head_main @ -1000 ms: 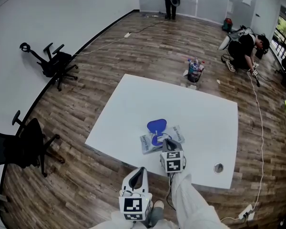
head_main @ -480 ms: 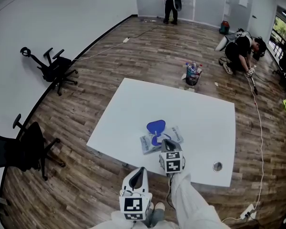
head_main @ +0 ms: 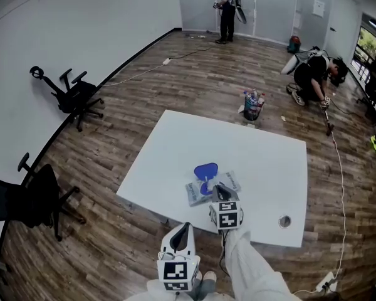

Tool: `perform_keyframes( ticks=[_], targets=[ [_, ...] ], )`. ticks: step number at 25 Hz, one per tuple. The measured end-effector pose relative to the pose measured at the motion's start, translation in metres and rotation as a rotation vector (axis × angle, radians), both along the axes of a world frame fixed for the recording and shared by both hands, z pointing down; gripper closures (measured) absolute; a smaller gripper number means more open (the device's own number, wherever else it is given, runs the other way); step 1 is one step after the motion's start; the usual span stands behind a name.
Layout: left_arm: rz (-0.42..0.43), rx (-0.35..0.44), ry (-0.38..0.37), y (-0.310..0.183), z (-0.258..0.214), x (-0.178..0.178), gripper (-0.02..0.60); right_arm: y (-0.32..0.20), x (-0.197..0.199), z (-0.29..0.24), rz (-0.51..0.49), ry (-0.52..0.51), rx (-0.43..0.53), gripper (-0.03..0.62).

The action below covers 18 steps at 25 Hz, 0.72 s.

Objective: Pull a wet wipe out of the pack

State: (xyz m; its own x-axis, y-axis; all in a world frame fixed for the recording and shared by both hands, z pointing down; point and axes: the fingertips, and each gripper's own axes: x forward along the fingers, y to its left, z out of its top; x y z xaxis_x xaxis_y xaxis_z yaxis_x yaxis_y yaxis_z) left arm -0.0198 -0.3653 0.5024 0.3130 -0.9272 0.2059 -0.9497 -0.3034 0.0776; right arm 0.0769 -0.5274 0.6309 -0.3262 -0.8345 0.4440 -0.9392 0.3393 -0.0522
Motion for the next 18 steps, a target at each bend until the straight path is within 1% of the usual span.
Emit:
perform_keyframes(
  ticks=[10, 18],
  targets=[
    [0.009, 0.022, 0.021, 0.006, -0.008, 0.004, 0.581, 0.003, 0.002, -0.032, -0.001, -0.005, 0.062, 0.582],
    [0.018, 0.036, 0.024, 0.014, -0.013, 0.007, 0.583, 0.016, 0.003, -0.063, 0.0, -0.046, 0.109, 0.582]
  ],
)
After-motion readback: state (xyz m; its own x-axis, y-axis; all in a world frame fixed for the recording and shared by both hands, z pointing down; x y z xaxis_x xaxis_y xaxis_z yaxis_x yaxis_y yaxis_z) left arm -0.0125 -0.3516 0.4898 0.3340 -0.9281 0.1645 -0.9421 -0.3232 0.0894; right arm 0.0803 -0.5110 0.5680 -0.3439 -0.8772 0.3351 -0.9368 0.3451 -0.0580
